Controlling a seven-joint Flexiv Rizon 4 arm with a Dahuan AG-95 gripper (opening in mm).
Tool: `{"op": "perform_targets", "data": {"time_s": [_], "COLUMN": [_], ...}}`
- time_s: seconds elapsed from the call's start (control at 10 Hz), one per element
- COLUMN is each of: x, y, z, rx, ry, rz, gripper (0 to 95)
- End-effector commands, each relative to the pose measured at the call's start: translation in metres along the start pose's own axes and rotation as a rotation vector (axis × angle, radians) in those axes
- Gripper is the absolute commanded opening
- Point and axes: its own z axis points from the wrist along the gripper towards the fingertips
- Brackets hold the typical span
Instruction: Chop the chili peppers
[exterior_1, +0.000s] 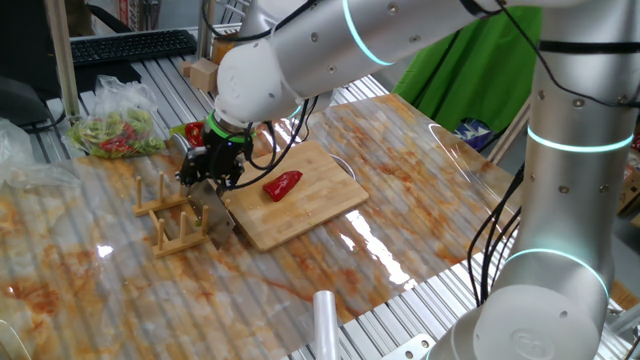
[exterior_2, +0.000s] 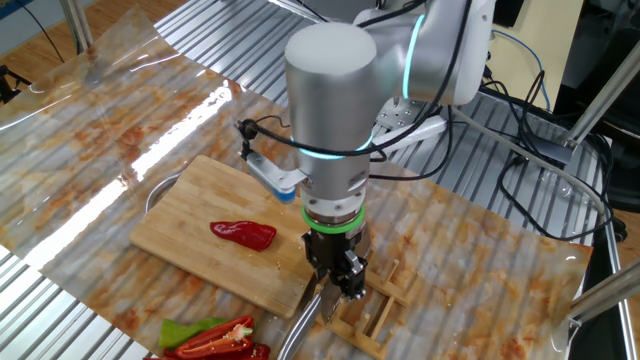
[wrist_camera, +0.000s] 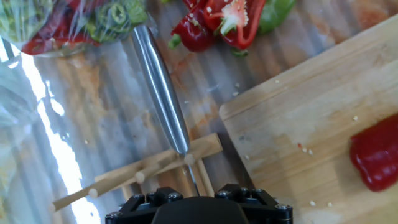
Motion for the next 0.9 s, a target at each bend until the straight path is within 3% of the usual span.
{"op": "perform_targets", "data": {"time_s": [0.1,0.9], "x": [0.0015,0.0041], "y": [-0.0002,0.0003], "z": [0.0005,0.0053], "rx": [-0.009,-0.024], "ry": [0.004,0.008], "rz": [-0.003,-0.008], "gripper": [57.0,57.0]}}
